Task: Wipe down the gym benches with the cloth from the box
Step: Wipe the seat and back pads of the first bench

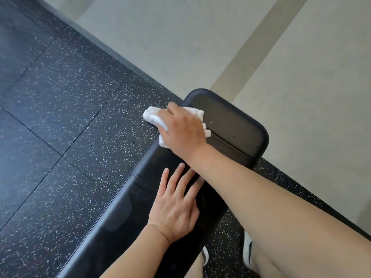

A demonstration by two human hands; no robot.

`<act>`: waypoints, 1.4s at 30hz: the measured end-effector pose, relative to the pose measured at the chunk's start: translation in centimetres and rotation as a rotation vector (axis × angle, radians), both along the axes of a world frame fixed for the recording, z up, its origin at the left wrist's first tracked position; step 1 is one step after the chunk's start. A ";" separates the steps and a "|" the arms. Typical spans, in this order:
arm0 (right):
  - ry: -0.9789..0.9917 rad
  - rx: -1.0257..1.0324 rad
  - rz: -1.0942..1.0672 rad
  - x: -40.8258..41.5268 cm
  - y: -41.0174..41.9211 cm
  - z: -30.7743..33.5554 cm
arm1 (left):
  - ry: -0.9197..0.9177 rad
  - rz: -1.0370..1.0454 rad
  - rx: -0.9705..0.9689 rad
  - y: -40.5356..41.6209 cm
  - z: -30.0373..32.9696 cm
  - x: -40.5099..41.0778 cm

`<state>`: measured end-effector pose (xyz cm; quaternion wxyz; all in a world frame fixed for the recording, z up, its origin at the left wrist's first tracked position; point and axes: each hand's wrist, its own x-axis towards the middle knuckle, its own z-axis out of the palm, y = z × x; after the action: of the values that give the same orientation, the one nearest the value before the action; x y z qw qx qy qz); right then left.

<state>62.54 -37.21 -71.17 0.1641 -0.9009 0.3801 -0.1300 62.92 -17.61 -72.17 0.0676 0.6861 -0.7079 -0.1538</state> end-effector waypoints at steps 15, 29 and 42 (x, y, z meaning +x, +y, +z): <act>0.020 0.023 0.198 -14.5 3.8 0.4 | 0.143 0.248 -0.056 0.7 1.3 -0.1; -0.113 0.025 0.513 -3.6 4.1 -0.2 | 0.294 0.856 -0.247 -0.9 2.2 5.0; -0.114 -0.132 0.687 -14.0 -2.0 -1.4 | 0.149 0.787 -0.279 -7.2 0.1 1.0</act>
<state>48.57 -39.26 -72.57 0.1605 -0.9762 0.0359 -0.1415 63.92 -24.77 -72.09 0.2643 0.8753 -0.3992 -0.0681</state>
